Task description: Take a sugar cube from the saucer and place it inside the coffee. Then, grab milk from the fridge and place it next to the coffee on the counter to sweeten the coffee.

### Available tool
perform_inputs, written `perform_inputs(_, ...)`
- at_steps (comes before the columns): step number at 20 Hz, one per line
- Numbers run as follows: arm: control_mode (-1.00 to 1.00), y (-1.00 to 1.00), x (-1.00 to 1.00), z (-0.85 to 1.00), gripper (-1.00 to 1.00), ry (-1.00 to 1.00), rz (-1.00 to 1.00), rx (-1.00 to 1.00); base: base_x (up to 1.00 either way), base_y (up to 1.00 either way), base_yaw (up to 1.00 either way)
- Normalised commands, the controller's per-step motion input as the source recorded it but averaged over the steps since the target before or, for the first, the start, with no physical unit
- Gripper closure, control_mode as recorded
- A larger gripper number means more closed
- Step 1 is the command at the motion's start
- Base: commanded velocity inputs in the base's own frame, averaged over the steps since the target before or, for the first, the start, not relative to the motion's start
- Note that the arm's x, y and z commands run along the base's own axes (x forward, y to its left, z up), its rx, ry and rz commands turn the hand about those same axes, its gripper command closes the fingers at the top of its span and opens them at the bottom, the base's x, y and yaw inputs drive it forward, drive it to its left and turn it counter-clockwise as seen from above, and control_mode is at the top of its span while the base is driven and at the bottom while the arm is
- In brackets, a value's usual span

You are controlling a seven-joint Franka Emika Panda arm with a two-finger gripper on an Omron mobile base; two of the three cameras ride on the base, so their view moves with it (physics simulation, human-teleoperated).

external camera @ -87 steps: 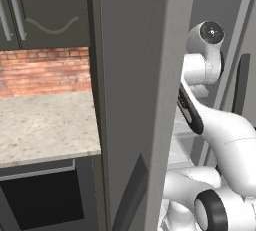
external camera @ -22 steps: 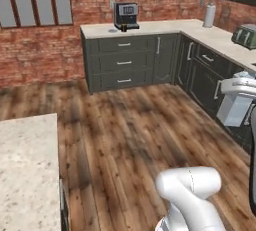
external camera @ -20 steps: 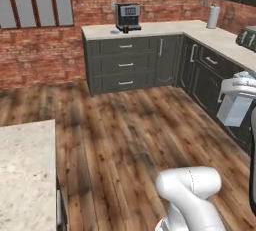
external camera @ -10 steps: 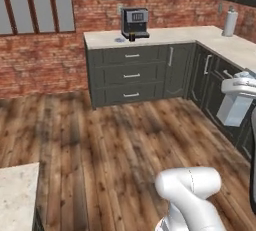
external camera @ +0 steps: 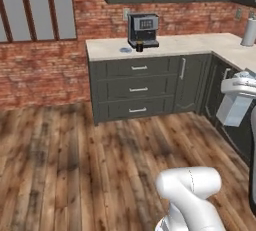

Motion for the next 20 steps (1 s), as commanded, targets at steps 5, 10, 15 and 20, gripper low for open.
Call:
perform_inputs(5, 1.00, 0.00, 0.00, 0.00, 1.00, 0.00, 0.00, 0.00, 1.00, -0.52, 0.10)
perform_inputs(10, 1.00, 0.00, 0.00, 0.00, 1.00, 0.00, 0.00, 0.00, 1.00, -0.60, 0.11)
perform_inputs(15, 1.00, 0.00, 0.00, 0.00, 1.00, 0.00, 0.00, 0.00, 1.00, -0.54, 0.11)
perform_inputs(20, 1.00, 0.00, 0.00, 0.00, 1.00, 0.00, 0.00, 0.00, 1.00, -0.32, 0.07)
